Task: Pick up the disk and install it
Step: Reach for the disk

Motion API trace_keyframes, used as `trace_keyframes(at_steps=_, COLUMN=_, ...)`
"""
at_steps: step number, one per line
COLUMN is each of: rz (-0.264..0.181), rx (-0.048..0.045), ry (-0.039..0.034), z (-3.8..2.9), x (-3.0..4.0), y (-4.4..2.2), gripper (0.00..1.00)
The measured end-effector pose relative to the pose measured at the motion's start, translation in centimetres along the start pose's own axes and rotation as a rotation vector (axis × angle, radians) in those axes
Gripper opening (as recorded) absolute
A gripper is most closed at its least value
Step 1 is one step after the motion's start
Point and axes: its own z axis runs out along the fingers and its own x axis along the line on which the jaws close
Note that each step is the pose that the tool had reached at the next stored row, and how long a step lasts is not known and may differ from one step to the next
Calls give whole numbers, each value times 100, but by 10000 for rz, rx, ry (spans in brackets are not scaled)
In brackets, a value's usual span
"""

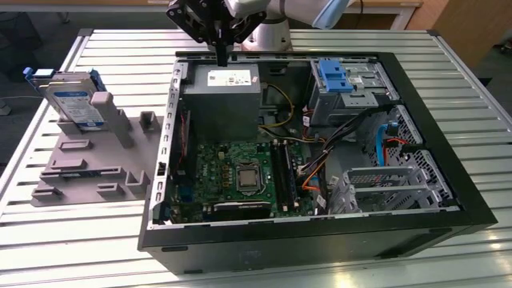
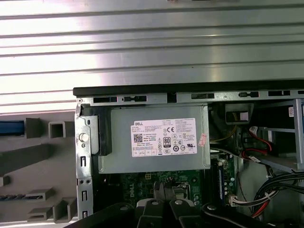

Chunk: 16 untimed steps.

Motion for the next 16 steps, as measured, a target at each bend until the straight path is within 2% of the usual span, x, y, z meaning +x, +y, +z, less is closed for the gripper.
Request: trace_keyframes(at_steps=16, rz=0, rx=0, ry=0, z=0, x=54, y=-4, gripper=11)
